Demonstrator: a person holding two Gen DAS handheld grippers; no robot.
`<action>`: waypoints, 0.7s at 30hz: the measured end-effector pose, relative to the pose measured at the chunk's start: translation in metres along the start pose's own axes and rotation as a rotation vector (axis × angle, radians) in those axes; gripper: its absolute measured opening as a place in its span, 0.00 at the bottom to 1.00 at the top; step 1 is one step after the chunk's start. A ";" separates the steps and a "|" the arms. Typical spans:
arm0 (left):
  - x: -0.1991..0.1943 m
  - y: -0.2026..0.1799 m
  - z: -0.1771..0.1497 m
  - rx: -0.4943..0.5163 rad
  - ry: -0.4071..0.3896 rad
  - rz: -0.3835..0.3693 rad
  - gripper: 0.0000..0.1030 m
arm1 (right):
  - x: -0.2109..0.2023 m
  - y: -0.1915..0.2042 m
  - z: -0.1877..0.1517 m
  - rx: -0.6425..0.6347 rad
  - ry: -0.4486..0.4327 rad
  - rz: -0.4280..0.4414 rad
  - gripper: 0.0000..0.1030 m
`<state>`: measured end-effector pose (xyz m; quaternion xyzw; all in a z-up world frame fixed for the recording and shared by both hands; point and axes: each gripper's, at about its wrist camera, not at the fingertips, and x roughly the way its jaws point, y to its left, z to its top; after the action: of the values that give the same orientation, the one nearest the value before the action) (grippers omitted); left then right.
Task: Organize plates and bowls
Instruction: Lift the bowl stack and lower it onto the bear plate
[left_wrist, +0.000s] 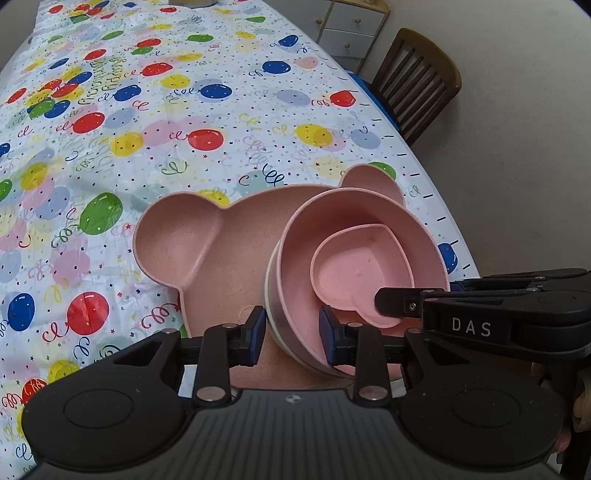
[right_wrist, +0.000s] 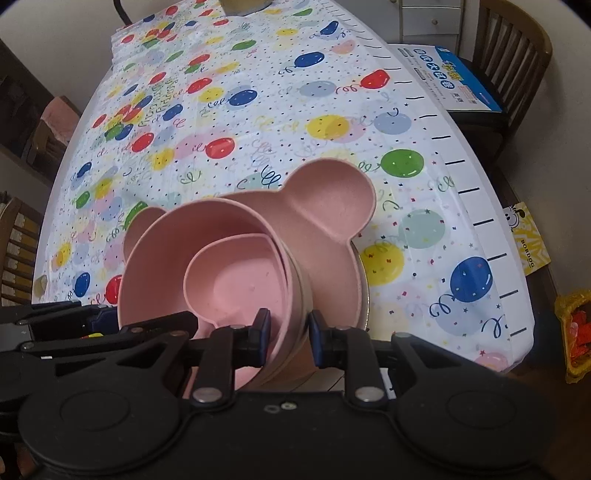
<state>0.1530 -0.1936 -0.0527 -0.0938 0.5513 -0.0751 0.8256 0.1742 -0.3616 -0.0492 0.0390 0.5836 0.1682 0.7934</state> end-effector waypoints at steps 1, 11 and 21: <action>0.001 0.000 0.000 -0.002 0.000 0.000 0.29 | 0.001 0.000 0.000 -0.003 0.003 0.001 0.20; 0.007 0.004 0.002 -0.017 -0.001 0.015 0.29 | 0.011 -0.001 0.003 -0.029 0.017 0.008 0.21; 0.006 0.004 0.003 -0.038 -0.006 0.029 0.29 | 0.013 -0.003 0.009 -0.032 0.024 0.038 0.26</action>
<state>0.1579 -0.1906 -0.0582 -0.1015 0.5513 -0.0523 0.8265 0.1870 -0.3596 -0.0586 0.0352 0.5894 0.1929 0.7837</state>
